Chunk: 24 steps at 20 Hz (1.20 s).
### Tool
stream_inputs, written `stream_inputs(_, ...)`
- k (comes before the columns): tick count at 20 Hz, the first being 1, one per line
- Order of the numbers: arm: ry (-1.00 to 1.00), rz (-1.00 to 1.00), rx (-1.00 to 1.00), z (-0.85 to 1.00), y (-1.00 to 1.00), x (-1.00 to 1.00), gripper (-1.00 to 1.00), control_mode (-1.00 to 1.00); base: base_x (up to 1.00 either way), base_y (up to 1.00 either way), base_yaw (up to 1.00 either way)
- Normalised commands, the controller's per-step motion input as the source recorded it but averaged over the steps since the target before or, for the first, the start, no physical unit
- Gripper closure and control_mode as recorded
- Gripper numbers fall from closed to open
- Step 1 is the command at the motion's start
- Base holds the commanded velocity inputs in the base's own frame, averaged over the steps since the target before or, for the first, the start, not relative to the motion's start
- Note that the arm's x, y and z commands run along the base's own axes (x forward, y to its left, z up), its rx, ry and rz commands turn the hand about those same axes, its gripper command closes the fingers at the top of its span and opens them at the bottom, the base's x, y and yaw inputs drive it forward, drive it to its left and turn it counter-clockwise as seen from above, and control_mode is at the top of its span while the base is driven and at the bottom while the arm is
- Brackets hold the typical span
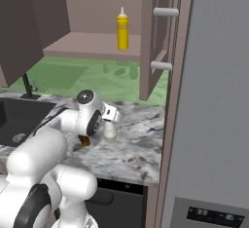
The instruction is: There are various items on the counter. Only move the condiments/shakers into the cabinet.
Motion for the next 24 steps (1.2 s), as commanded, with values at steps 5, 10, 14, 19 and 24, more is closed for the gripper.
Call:
stream_inputs(5, 0.0, 0.0, 0.0, 0.0, -0.01, 0.18, -1.0, -1.0, 0.0, 0.0, 0.0)
stream_inputs(10, 0.0, 0.0, 0.0, -0.01, 0.0, 0.15, -1.0, -1.0, 0.0, 0.0, 0.0)
stream_inputs(14, 0.0, 0.0, 0.0, -0.04, 0.0, 0.15, -1.0, -1.0, 0.0, 0.0, 0.0)
stream_inputs(19, 0.0, 0.0, 0.0, -0.05, 0.0, 0.18, -1.0, -1.0, 0.0, 0.0, 0.0)
stream_inputs(24, 0.0, 0.0, 0.0, -0.06, 0.0, 0.18, -1.0, -1.0, 0.0, 0.0, 0.0)
